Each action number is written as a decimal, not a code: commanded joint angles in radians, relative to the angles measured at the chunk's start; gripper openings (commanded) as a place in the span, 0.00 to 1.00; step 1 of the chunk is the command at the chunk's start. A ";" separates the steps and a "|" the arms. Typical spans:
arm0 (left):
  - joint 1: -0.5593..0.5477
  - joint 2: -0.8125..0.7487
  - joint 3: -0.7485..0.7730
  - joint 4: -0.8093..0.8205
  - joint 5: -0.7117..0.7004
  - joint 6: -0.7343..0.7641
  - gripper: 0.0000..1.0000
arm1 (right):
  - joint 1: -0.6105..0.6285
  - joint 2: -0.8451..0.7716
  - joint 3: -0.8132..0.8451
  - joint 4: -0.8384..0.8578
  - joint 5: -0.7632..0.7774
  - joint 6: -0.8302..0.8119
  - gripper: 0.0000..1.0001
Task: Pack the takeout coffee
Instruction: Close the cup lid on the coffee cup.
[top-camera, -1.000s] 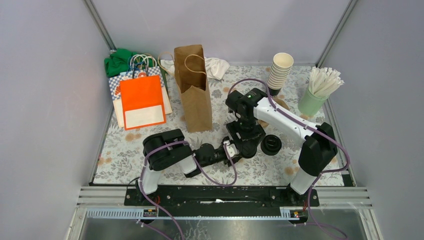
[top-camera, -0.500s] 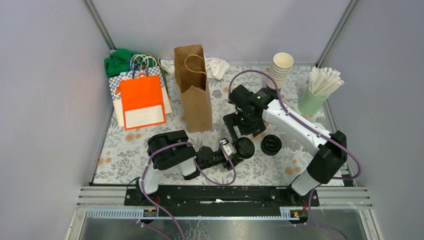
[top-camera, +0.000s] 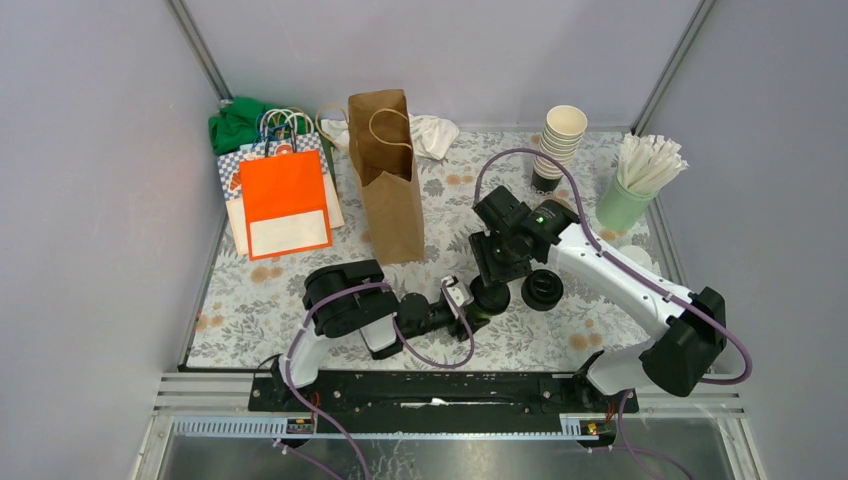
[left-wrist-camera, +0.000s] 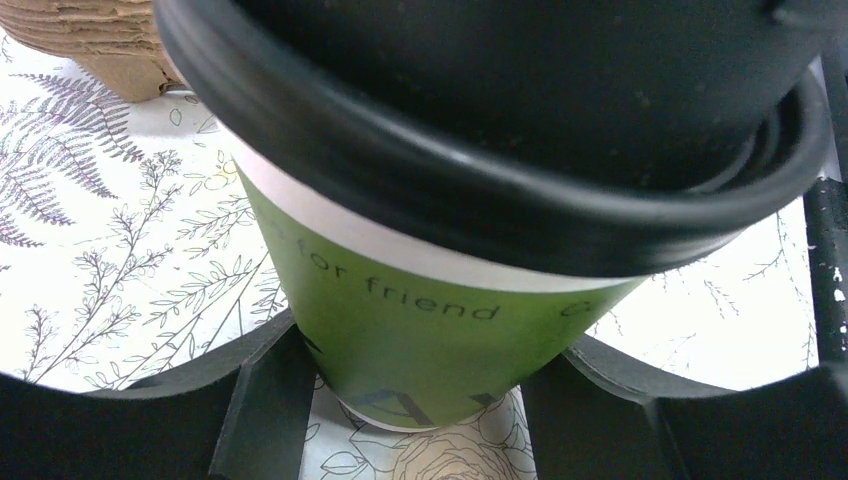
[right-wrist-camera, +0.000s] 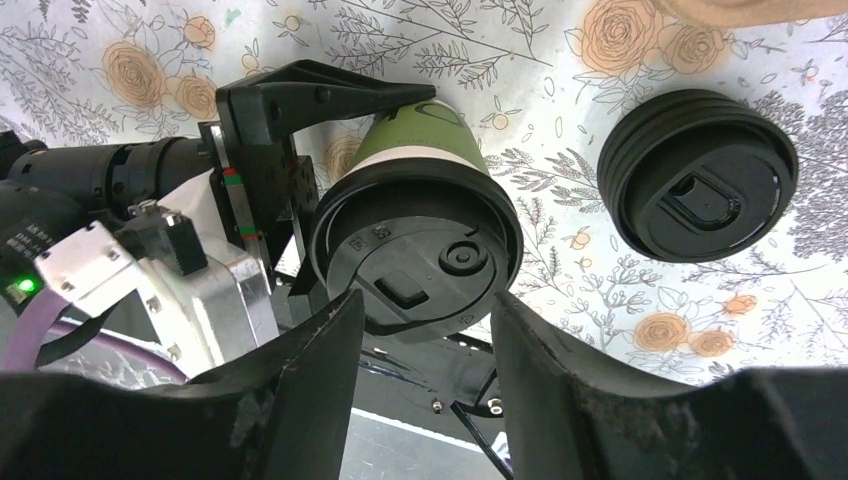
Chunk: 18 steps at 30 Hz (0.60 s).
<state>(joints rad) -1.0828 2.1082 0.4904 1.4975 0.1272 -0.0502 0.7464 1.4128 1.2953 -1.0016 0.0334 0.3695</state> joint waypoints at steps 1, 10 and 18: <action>-0.005 0.020 0.011 0.109 0.010 -0.021 0.68 | 0.009 -0.021 -0.043 0.067 -0.025 0.032 0.54; -0.005 -0.022 -0.013 0.107 -0.005 0.002 0.94 | 0.008 0.002 -0.074 0.114 -0.031 0.030 0.35; -0.004 -0.092 -0.059 0.102 -0.073 0.007 0.99 | 0.008 -0.016 -0.051 0.098 -0.024 0.020 0.35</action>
<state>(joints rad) -1.0828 2.0827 0.4576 1.4967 0.1051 -0.0452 0.7464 1.4147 1.2209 -0.9028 0.0071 0.3912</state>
